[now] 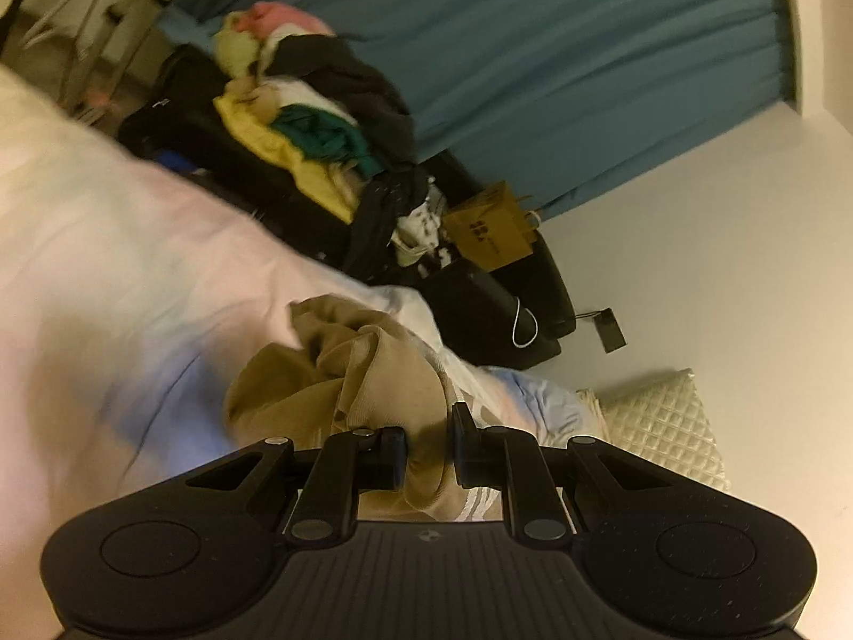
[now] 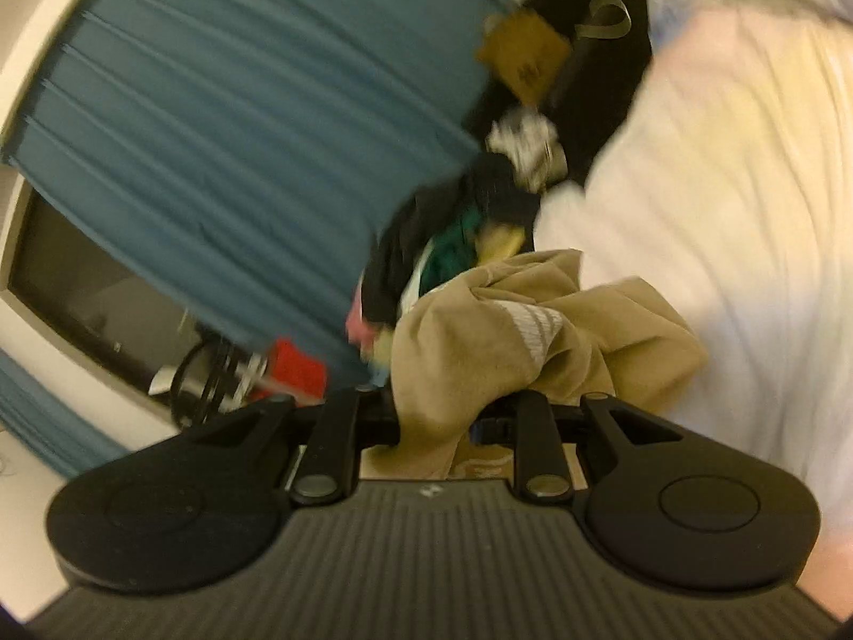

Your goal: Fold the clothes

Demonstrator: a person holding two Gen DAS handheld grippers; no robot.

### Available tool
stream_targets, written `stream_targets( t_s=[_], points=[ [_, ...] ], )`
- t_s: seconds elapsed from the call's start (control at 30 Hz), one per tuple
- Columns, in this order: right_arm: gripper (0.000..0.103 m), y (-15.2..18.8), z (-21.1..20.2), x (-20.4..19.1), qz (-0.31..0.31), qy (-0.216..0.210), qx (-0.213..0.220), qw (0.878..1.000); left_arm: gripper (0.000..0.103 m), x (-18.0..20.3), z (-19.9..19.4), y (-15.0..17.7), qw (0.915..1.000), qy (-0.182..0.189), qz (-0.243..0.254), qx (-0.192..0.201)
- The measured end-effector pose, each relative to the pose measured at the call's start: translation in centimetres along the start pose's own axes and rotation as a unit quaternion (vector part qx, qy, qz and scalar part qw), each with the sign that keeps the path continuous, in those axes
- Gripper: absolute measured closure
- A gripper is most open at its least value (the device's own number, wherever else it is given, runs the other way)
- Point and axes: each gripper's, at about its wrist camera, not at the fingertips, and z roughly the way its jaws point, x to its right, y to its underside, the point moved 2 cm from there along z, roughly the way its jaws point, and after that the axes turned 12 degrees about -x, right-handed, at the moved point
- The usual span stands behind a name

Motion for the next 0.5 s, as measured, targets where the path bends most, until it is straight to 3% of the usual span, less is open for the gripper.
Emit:
stream_targets(
  t_s=[0.13,0.23,0.33,0.43,0.5],
  points=[
    [0.079,0.2,2.8,4.4,-0.008,0.02,0.005,1.0,0.085,-3.5,4.8,1.4,0.9993,-0.028,0.021,-0.014],
    [0.079,3.5,4.6,9.1,0.002,0.05,-0.031,0.998,0.086,-7.7,7.7,3.9,0.9965,-0.065,0.042,-0.033],
    [0.079,7.9,5.4,12.9,0.009,0.085,-0.062,0.994,0.086,-11.4,8.8,7.4,0.9892,-0.114,0.074,-0.056],
    [0.077,11.0,5.1,14.8,0.022,0.092,-0.073,0.993,0.082,-13.8,8.9,9.1,0.986,-0.124,0.09,-0.066],
    [0.075,11.9,4.7,15.3,0.038,0.096,-0.077,0.992,0.073,-13.8,8.1,9.5,0.9836,-0.133,0.102,-0.067]
  ],
)
